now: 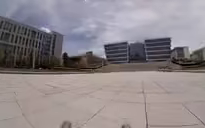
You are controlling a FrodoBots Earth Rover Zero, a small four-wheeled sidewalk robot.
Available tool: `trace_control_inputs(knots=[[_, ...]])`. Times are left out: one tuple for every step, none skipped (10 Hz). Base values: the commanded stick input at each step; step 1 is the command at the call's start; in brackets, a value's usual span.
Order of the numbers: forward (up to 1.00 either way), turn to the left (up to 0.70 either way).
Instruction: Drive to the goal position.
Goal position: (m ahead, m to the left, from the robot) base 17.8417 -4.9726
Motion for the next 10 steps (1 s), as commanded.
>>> trace_control_inputs(knots=[[0.70, 0.00], [0.70, 0.00], [0.70, 0.00], [0.70, 0.00], [0.70, 0.00], [0.70, 0.00], [0.70, 0.00], [0.70, 0.00], [0.70, -0.04], [0.70, -0.08]])
